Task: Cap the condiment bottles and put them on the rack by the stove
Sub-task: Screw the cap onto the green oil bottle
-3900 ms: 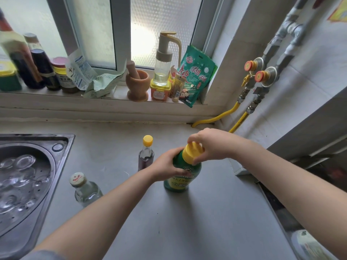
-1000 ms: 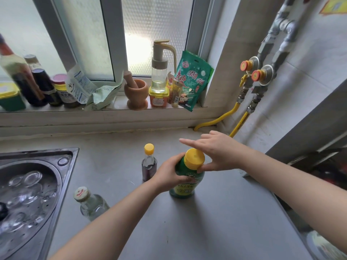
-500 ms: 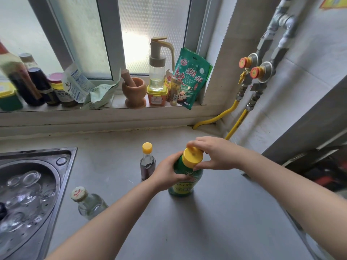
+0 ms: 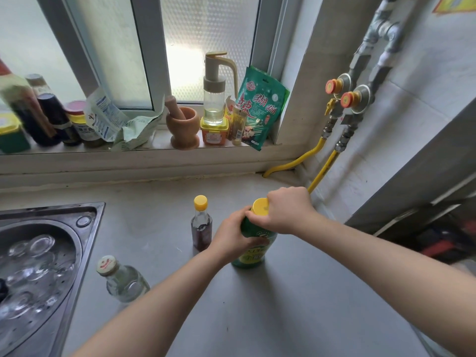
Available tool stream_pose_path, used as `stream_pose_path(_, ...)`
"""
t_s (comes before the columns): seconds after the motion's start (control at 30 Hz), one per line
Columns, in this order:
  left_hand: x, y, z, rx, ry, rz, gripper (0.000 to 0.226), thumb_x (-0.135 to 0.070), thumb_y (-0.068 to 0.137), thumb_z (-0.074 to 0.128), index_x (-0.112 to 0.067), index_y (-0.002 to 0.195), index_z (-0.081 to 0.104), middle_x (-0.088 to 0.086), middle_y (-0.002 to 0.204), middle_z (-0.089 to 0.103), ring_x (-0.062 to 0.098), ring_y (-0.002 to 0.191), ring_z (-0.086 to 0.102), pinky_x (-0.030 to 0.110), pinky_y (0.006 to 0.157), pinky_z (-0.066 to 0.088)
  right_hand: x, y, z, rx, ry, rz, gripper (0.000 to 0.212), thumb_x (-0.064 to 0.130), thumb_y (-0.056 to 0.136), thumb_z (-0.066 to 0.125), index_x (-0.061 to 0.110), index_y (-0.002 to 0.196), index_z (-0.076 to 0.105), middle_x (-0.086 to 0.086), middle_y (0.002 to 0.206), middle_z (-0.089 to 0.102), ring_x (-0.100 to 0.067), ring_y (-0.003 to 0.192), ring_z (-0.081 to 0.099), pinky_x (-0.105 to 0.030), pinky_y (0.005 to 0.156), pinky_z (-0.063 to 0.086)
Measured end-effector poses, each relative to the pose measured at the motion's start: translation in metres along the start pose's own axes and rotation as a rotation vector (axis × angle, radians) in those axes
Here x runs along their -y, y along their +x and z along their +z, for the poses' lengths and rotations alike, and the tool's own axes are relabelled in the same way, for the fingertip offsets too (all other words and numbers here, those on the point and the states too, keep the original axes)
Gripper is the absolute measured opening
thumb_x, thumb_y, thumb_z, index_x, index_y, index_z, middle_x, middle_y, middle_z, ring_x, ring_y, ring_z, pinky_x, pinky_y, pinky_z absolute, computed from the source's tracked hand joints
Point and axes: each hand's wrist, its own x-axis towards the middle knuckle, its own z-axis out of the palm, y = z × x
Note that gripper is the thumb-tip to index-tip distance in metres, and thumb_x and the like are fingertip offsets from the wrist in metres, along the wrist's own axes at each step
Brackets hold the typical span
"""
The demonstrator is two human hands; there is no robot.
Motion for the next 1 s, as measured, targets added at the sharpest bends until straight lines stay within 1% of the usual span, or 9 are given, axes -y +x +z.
stream_pose_path(0.1, 0.002, -0.002, 0.0, 0.016, 0.006, 0.009, 0.066, -0.026, 0.062, 0.083, -0.03, 0.121, 0.053, -0.009, 0.113, 0.064, 0.012, 0.105, 0.058, 0.033, 0.089, 0.05, -0.008, 0.001, -0.012, 0.07, -0.098, -0.15, 0.079, 0.087, 0.071, 0.022, 0.016, 0.074, 0.057, -0.002, 0.07, 0.058, -0.022, 0.064, 0.053, -0.03, 0.058, 0.031)
stream_pose_path(0.23, 0.0, -0.003, -0.003, 0.036, 0.006, 0.009, 0.067, -0.031, 0.062, 0.083, -0.03, 0.121, 0.052, -0.008, 0.113, 0.063, 0.012, 0.105, 0.057, 0.035, 0.089, 0.05, -0.028, 0.004, -0.019, -0.052, -0.049, -0.584, 0.069, 0.073, 0.08, 0.04, 0.022, 0.124, 0.045, 0.002, 0.106, 0.059, -0.02, 0.095, 0.055, -0.03, 0.074, 0.03)
stream_pose_path(0.3, -0.001, -0.003, -0.002, 0.037, 0.001, -0.017, 0.066, -0.03, 0.063, 0.083, -0.026, 0.122, 0.052, -0.006, 0.114, 0.062, 0.012, 0.106, 0.057, 0.034, 0.09, 0.05, -0.031, 0.006, -0.013, -0.085, -0.064, -0.726, 0.057, 0.06, 0.087, 0.043, 0.024, 0.132, 0.042, -0.001, 0.101, 0.057, -0.021, 0.09, 0.055, -0.029, 0.071, 0.032)
stream_pose_path(0.43, -0.001, -0.005, 0.0, 0.04, -0.021, -0.068, 0.063, -0.027, 0.063, 0.083, -0.022, 0.119, 0.055, -0.008, 0.108, 0.065, 0.011, 0.104, 0.059, 0.028, 0.085, 0.052, -0.022, 0.01, 0.008, -0.193, -0.093, -0.714, 0.056, 0.051, 0.089, 0.029, 0.029, 0.14, 0.038, 0.0, 0.075, 0.053, -0.019, 0.065, 0.046, -0.031, 0.061, 0.037)
stream_pose_path(0.53, -0.005, -0.006, -0.002, 0.047, -0.017, -0.05, 0.059, -0.023, 0.064, 0.083, -0.025, 0.115, 0.055, -0.014, 0.099, 0.062, 0.008, 0.097, 0.059, 0.016, 0.075, 0.048, -0.013, 0.012, 0.012, -0.251, -0.098, -0.656, 0.057, 0.046, 0.086, 0.029, 0.029, 0.139, 0.04, 0.003, 0.061, 0.046, -0.018, 0.055, 0.036, -0.031, 0.056, 0.032)
stream_pose_path(0.7, -0.005, -0.005, -0.003, 0.055, 0.034, -0.028, 0.05, -0.029, 0.063, 0.083, -0.03, 0.102, 0.052, -0.006, 0.102, 0.063, 0.014, 0.098, 0.059, 0.033, 0.083, 0.052, -0.001, 0.011, 0.017, -0.272, -0.05, -0.528, 0.061, 0.042, 0.085, 0.019, 0.023, 0.135, 0.049, 0.001, 0.062, 0.06, -0.021, 0.053, 0.047, -0.031, 0.054, 0.025)
stream_pose_path(0.8, -0.005, -0.007, -0.002, 0.03, 0.021, -0.026, 0.052, -0.03, 0.062, 0.083, -0.027, 0.104, 0.053, -0.006, 0.105, 0.064, 0.014, 0.1, 0.06, 0.036, 0.085, 0.052, 0.005, 0.013, 0.018, -0.317, -0.058, -0.465, 0.058, 0.041, 0.083, 0.023, 0.019, 0.119, 0.063, 0.0, 0.064, 0.067, -0.022, 0.056, 0.057, -0.029, 0.054, 0.024)
stream_pose_path(0.93, -0.002, -0.005, -0.006, 0.094, 0.014, -0.01, 0.064, -0.035, 0.061, 0.083, -0.03, 0.117, 0.052, -0.009, 0.111, 0.064, 0.011, 0.105, 0.059, 0.04, 0.09, 0.052, -0.01, 0.013, 0.012, -0.224, 0.024, -0.578, 0.064, 0.069, 0.083, 0.023, 0.019, 0.108, 0.056, 0.004, 0.078, 0.064, -0.02, 0.068, 0.057, -0.031, 0.058, 0.036)
stream_pose_path(1.0, -0.001, -0.003, -0.008, 0.122, 0.008, 0.007, 0.066, -0.033, 0.062, 0.082, -0.031, 0.121, 0.051, -0.009, 0.113, 0.064, 0.011, 0.107, 0.058, 0.041, 0.091, 0.051, -0.019, 0.011, 0.006, -0.212, 0.048, -0.657, 0.061, 0.073, 0.081, 0.032, 0.02, 0.103, 0.053, 0.004, 0.077, 0.061, -0.019, 0.068, 0.055, -0.032, 0.057, 0.04)
